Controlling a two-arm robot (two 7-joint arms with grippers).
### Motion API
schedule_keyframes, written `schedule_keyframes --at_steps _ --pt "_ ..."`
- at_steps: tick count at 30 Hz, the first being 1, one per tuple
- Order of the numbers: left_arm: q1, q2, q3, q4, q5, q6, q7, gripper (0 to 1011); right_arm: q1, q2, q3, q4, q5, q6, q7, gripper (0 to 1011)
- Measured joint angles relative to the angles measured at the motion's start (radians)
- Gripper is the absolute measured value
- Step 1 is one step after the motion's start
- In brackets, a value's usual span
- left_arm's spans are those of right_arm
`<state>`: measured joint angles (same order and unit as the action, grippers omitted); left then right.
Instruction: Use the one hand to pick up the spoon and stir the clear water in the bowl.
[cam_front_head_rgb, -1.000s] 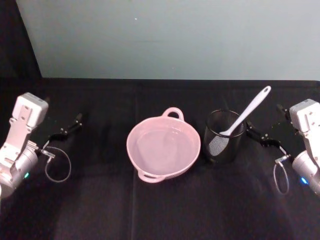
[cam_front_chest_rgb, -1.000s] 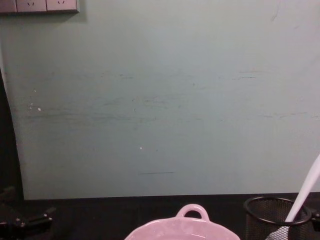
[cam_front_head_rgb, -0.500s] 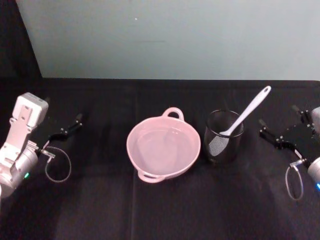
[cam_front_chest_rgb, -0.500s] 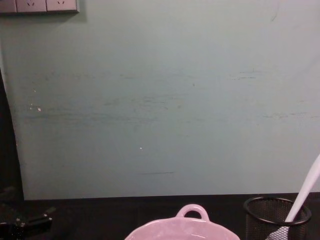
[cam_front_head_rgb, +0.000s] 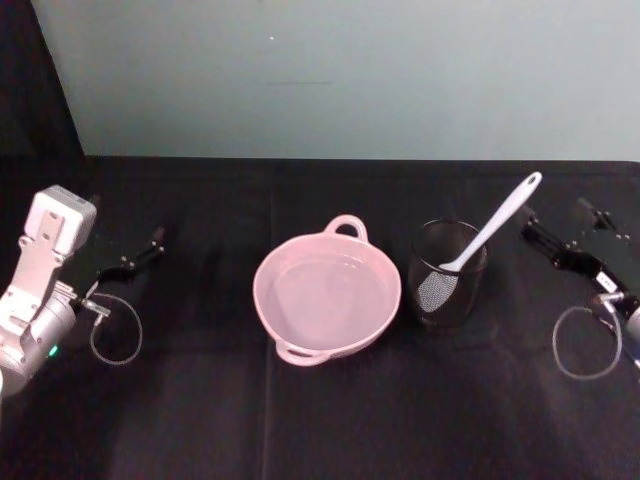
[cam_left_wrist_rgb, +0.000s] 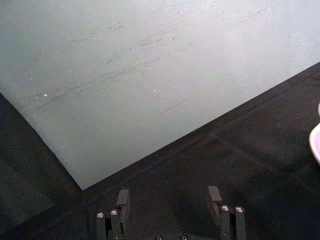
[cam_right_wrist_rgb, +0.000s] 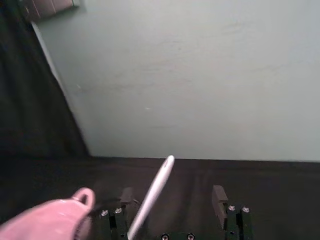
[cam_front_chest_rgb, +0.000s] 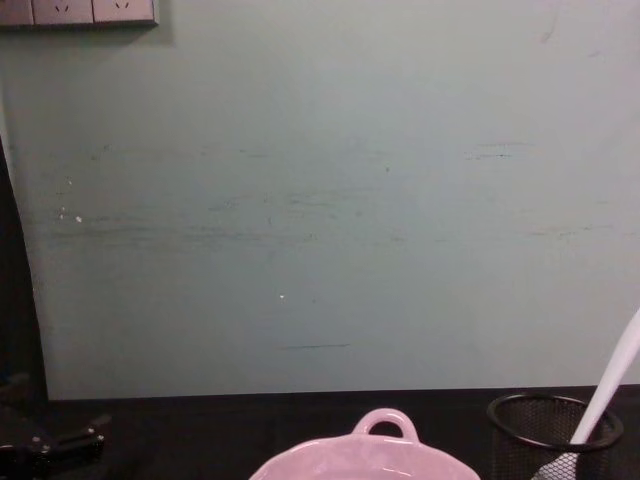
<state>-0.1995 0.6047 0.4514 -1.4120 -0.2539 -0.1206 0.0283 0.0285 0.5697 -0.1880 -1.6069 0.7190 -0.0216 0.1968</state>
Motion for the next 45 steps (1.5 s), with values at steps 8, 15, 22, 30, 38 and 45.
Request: schedule_keyframes --at_steps 8,15,22,30,38,45 --pt "0.000 0.000 0.000 0.000 0.000 0.000 0.000 1011 0.061 -0.045 0.049 0.094 0.253 0.126 0.191 1002" --pt "0.000 0.000 0.000 0.000 0.000 0.000 0.000 1011 0.125 -0.074 0.069 0.195 0.453 0.265 0.274 1002" --pt "0.000 0.000 0.000 0.000 0.000 0.000 0.000 1011 0.166 -0.094 0.060 0.247 0.530 0.323 0.280 1002" --pt "0.000 0.000 0.000 0.000 0.000 0.000 0.000 1011 0.180 -0.102 0.020 0.256 0.504 0.260 0.287 1002" --pt "0.000 0.000 0.000 0.000 0.000 0.000 0.000 1011 0.190 -0.092 -0.024 0.262 0.415 0.142 0.282 995" --pt "0.000 0.000 0.000 0.000 0.000 0.000 0.000 1011 0.192 -0.083 -0.035 0.265 0.412 0.116 0.267 862"
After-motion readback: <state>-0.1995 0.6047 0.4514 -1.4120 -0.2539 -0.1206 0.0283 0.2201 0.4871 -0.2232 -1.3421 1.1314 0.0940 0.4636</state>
